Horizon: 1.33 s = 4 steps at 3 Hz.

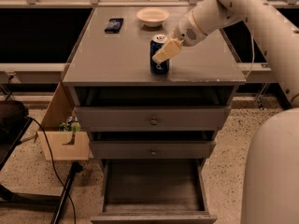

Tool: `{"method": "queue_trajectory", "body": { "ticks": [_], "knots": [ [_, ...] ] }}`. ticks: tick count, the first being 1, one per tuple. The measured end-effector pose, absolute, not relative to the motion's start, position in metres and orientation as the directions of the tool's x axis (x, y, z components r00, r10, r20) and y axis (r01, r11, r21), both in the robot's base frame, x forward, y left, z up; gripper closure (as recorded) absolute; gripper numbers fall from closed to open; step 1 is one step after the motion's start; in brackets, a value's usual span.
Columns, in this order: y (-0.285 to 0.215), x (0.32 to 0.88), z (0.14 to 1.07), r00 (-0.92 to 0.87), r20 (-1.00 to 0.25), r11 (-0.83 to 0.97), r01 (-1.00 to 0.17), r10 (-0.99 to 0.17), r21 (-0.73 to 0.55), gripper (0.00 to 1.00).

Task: Place pepsi can into bottom drawer

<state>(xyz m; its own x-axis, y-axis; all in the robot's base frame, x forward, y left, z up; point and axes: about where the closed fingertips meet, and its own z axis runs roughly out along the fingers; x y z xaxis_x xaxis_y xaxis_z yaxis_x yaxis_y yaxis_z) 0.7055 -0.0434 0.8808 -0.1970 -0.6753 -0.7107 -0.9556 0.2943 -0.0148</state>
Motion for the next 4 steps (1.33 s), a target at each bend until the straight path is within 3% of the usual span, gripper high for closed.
{"method": "queue_trajectory", "body": {
  "ticks": [2, 3, 4],
  "knots": [
    [-0.043, 0.705, 0.881, -0.197, -0.711, 0.294, -0.956, -0.675, -0.015, 0.94],
    [-0.046, 0.704, 0.882, -0.202, -0.712, 0.298, -0.955, -0.672, -0.010, 1.00],
    [-0.063, 0.685, 0.894, -0.232, -0.712, 0.322, -0.947, -0.662, 0.010, 1.00]
  ]
}}
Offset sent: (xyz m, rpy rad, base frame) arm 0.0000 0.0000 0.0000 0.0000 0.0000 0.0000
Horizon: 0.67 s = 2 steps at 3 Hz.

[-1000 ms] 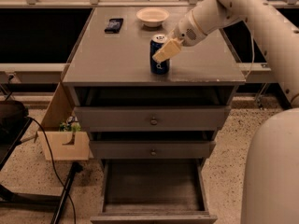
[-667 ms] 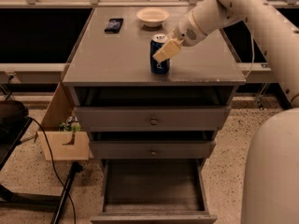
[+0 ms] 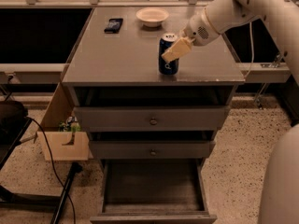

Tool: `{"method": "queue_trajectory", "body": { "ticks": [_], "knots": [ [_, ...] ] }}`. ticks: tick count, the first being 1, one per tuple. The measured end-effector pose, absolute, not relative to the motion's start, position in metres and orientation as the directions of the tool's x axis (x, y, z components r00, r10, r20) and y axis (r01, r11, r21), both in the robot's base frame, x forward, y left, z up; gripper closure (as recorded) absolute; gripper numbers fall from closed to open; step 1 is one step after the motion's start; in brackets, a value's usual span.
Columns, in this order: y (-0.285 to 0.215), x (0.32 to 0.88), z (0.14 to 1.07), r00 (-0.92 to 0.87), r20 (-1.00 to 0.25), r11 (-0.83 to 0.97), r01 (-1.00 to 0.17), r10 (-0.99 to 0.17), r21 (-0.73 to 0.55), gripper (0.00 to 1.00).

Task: Place pepsi can into bottom drawer

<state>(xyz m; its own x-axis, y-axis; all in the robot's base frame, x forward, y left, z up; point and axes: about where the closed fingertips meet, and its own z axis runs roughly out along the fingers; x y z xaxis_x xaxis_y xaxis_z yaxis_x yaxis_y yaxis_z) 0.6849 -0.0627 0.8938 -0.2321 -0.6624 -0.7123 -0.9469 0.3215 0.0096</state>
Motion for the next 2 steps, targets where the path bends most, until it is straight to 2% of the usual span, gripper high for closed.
{"method": "queue_trajectory", "body": {
  "ticks": [2],
  "knots": [
    [-0.088, 0.603, 0.942, -0.288, -0.715, 0.424, -0.906, -0.638, -0.013, 1.00]
  ]
}}
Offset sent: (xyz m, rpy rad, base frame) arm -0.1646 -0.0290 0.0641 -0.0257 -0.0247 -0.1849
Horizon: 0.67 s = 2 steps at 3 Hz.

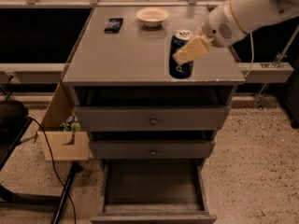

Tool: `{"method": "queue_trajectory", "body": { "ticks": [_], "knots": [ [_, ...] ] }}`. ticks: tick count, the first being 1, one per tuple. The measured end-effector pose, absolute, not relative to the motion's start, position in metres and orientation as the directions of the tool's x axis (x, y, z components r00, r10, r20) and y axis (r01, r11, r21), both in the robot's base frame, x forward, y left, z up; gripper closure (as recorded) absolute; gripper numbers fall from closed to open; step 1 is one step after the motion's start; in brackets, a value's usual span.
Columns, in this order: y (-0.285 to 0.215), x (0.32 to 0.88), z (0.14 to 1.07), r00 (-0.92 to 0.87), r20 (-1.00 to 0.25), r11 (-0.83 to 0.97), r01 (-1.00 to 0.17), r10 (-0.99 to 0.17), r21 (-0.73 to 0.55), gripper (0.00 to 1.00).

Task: Place pepsi can into bottom drawer

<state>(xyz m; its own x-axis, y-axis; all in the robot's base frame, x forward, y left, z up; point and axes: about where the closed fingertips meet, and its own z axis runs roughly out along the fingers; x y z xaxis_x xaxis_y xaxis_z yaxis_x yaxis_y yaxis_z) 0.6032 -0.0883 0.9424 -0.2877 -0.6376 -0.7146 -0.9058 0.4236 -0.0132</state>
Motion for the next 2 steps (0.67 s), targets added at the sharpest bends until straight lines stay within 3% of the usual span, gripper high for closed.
{"method": "queue_trajectory", "body": {
  "ticks": [2],
  "knots": [
    [-0.056, 0.507, 0.949, -0.269, -0.777, 0.477, -0.878, -0.569, -0.045, 1.00]
  ]
}}
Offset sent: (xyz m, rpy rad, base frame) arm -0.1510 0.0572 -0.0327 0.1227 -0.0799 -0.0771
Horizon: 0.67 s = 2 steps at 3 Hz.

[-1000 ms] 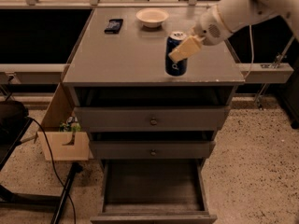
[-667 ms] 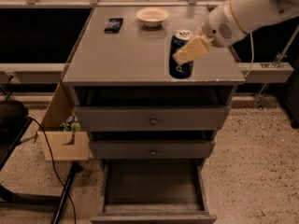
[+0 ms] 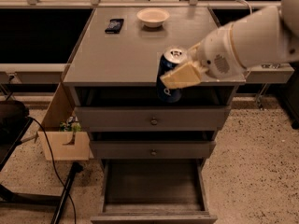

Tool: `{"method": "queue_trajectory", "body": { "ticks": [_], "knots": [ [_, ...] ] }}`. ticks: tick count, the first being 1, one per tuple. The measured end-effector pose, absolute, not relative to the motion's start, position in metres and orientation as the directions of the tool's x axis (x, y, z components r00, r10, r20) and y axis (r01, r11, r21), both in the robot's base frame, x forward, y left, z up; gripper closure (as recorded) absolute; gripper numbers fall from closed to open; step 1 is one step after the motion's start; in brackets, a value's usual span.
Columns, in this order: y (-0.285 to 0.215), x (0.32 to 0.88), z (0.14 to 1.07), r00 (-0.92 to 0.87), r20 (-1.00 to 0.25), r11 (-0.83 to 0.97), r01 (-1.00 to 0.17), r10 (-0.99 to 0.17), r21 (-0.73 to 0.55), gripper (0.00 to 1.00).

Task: Place pepsi can into bottom drawer

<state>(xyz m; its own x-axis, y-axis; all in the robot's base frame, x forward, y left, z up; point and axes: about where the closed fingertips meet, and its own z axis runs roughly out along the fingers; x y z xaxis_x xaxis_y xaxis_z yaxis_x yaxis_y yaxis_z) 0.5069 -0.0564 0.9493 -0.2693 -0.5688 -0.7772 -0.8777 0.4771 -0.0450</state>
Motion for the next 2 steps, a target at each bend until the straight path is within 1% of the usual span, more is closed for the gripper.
{"method": "queue_trajectory", "body": {
  "ticks": [1, 2],
  "knots": [
    [-0.0302, 0.4853, 0.8868, -0.260, -0.817, 0.479, -0.877, -0.515, -0.022, 1.00],
    [-0.0301, 0.4852, 0.8878, -0.259, -0.817, 0.478, -0.878, -0.515, -0.023, 1.00]
  ]
}}
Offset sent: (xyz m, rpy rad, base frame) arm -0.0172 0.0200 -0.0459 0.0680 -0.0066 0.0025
